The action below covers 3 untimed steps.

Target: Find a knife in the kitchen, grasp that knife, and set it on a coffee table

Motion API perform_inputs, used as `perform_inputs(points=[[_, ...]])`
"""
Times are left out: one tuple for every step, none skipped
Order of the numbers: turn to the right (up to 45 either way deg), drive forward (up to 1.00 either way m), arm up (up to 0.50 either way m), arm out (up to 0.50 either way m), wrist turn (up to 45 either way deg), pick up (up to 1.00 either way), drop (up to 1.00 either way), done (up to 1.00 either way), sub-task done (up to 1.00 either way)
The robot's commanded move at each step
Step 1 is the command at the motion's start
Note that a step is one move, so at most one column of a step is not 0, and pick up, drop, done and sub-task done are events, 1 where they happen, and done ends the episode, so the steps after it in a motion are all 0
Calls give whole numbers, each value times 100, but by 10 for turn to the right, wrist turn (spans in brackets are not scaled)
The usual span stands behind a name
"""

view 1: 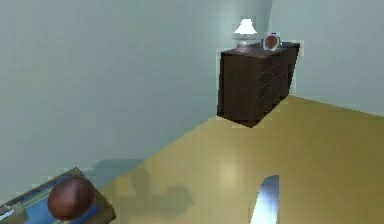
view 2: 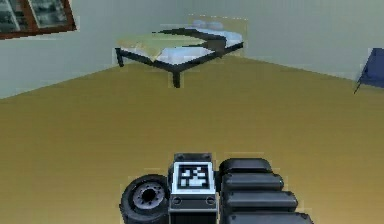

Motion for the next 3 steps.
perform_inputs(points=[[30, 0, 0, 0, 0, 0, 0, 0, 0], [0, 65, 0, 0, 0, 0, 0, 0, 0], [-150, 0, 0, 0, 0, 0, 0, 0, 0]])
